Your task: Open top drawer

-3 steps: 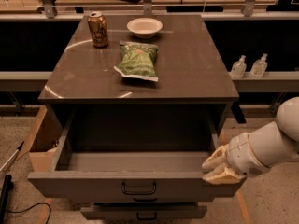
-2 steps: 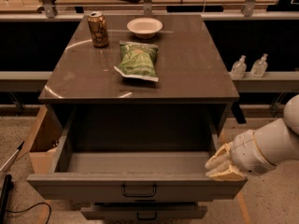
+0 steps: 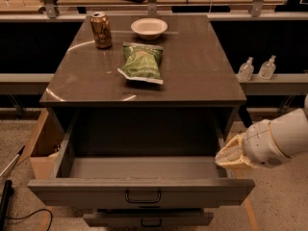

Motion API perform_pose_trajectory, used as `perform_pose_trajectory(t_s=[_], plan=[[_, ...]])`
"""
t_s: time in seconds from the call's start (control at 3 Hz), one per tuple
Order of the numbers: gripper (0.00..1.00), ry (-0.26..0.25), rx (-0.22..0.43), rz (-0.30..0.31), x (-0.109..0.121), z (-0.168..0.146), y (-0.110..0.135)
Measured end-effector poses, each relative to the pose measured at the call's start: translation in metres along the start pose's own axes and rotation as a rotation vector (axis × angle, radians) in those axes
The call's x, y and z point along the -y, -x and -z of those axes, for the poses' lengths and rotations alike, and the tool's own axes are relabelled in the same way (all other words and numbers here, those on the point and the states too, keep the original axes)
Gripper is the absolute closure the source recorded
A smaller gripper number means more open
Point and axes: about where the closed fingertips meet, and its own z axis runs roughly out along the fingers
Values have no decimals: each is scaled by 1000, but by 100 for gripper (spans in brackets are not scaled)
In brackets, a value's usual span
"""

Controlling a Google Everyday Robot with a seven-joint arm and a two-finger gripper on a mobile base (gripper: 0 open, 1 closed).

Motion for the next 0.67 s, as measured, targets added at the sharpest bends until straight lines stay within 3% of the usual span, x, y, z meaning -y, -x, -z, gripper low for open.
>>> perform_pose_trajectory(t_s=[0.33, 0.67], plan=[[100, -47, -5, -2, 14, 25, -3], [84, -151, -39, -16, 33, 63, -7]])
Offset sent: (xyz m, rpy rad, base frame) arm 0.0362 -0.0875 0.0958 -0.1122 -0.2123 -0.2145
